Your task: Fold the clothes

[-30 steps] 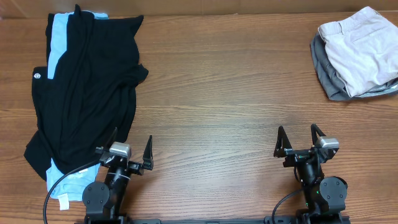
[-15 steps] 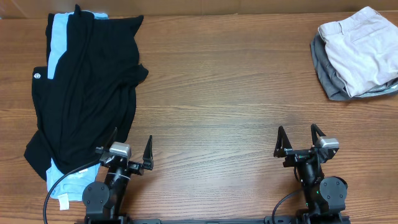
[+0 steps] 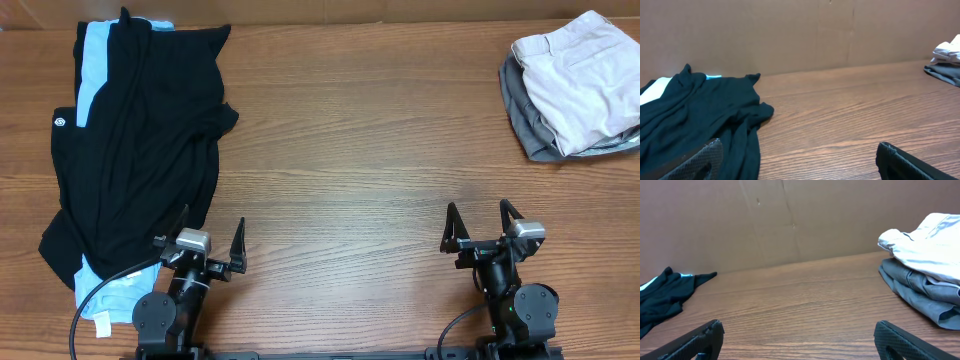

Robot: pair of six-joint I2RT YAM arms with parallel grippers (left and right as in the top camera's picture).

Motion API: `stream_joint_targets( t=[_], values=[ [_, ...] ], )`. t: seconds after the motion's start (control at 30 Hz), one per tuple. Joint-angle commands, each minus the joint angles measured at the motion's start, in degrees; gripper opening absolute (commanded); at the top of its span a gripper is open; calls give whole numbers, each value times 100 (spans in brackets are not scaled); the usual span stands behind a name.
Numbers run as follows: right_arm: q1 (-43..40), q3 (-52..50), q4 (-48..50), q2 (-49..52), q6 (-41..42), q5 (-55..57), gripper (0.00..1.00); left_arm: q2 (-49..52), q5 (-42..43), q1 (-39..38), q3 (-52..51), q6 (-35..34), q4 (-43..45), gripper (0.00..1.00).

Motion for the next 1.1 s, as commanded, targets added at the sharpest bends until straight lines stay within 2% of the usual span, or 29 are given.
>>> stream_joint_targets(
  t=[0.0,1.07],
  values=[
    [33,-59,33,-68,-37,57,100,-63,-70,-33,-24,-55,-4,100],
    [33,-59,35,-68,-39,122,100,-63,-70,-33,-24,-55,15,100]
  ],
)
